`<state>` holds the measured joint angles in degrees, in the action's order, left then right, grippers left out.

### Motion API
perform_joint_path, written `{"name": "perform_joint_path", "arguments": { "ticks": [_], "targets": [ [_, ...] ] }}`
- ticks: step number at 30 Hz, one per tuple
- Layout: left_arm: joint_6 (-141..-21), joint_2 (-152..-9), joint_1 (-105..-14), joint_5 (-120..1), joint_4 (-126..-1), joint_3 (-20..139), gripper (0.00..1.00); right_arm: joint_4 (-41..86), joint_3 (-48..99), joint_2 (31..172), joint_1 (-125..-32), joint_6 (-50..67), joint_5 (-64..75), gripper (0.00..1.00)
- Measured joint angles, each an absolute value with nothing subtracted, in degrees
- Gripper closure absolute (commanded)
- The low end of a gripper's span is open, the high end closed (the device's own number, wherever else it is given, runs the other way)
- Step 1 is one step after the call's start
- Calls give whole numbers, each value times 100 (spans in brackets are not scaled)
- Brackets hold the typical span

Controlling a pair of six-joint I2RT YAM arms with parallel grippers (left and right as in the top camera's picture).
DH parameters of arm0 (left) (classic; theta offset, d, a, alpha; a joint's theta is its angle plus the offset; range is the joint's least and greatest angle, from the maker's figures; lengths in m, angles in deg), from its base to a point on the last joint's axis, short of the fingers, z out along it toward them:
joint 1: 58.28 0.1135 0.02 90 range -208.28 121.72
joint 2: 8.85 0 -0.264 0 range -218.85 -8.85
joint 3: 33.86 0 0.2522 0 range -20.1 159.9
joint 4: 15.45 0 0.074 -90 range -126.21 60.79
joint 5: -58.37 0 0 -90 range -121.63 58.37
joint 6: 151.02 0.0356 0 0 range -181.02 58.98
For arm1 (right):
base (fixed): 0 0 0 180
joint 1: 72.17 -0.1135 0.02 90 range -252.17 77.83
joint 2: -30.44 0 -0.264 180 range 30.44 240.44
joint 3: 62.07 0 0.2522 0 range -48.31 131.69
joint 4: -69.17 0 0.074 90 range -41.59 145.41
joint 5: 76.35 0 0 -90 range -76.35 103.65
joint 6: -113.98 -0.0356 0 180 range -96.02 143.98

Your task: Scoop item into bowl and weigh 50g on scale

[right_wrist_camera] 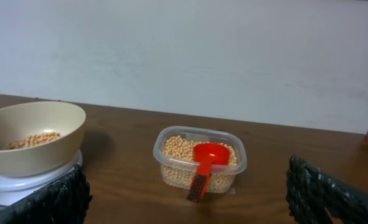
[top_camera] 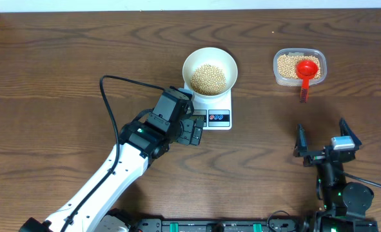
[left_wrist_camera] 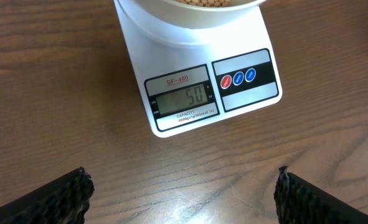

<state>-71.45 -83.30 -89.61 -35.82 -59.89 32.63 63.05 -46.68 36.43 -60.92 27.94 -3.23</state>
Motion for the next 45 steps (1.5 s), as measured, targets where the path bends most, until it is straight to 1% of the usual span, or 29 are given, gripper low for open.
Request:
{"name": "perform_joint_path", "arguments": {
  "ticks": [10,45],
  "targets": [
    [-7145,-8330,-8961,-3582,-5989,3263,5,5269,-4780,3136,-6118,2794,-302,1],
    [-7145,-8330,-8961,-3582,-5989,3263,5,5260,-4780,3128,-6123,2794,-284,1]
  ]
}}
